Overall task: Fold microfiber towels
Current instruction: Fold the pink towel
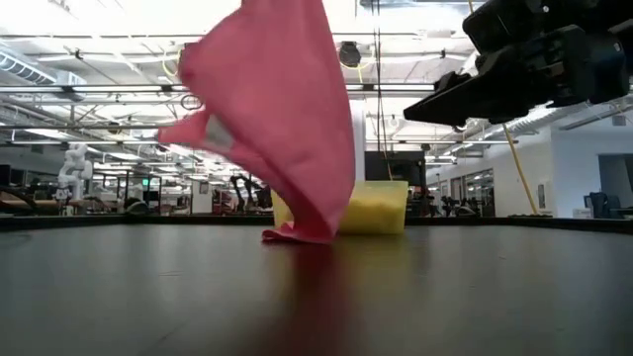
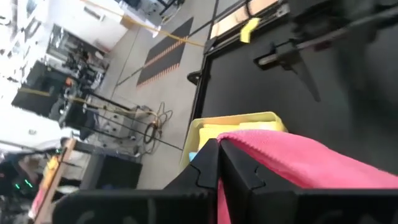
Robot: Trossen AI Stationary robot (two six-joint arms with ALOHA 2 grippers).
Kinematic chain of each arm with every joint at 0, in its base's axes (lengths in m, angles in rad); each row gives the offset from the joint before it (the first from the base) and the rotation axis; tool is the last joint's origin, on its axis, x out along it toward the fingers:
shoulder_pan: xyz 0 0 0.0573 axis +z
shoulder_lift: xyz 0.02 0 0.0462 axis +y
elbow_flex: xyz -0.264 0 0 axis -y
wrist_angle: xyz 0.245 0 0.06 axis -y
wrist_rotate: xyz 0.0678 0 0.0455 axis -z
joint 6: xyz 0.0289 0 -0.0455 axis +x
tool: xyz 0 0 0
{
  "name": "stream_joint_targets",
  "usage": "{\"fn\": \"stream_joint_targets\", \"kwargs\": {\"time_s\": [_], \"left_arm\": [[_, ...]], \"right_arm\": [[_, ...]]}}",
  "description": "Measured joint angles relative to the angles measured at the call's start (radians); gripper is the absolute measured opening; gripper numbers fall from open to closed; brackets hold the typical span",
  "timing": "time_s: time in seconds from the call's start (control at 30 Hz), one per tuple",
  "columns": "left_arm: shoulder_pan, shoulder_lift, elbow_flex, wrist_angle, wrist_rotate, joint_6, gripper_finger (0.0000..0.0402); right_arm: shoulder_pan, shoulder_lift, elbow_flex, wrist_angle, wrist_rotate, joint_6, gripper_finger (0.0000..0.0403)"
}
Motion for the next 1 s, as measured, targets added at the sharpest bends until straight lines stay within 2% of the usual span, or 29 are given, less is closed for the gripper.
{"fn": "stream_joint_targets", "kwargs": {"time_s": [0.23, 0.43, 0.57, 0.7, 0.8, 0.9, 1.0], "left_arm": [[0.099, 0.0, 0.0, -0.049, 0.037, -0.099, 0.0009], [0.157, 0.0, -0.002, -0.098, 0.112, -0.162, 0.0006], [0.125, 0.0, -0.009, -0.087, 0.182, -0.198, 0.0008], [0.032, 0.001, 0.014, 0.008, 0.256, -0.204, 0.0008], [-0.037, 0.001, 0.039, 0.14, 0.275, -0.14, 0.0004], [-0.078, 0.0, 0.04, 0.202, 0.252, -0.088, 0.0008], [-0.067, 0.0, 0.032, 0.111, 0.173, -0.132, 0.0004]], "right_arm": [[0.04, 0.16, 0.11, 0.056, 0.077, -0.099, 0.0222], [0.057, 0.269, 0.192, 0.04, 0.022, -0.133, 0.0213], [0.056, 0.291, 0.203, 0.011, 0.027, -0.183, 0.0211], [0.081, 0.216, 0.204, -0.1, 0.03, -0.203, 0.0211], [0.115, 0.115, 0.204, -0.209, 0.03, -0.186, 0.0211], [0.152, 0.018, 0.204, -0.293, 0.029, -0.141, 0.021], [0.173, -0.043, 0.203, -0.338, 0.029, -0.095, 0.021]]}}
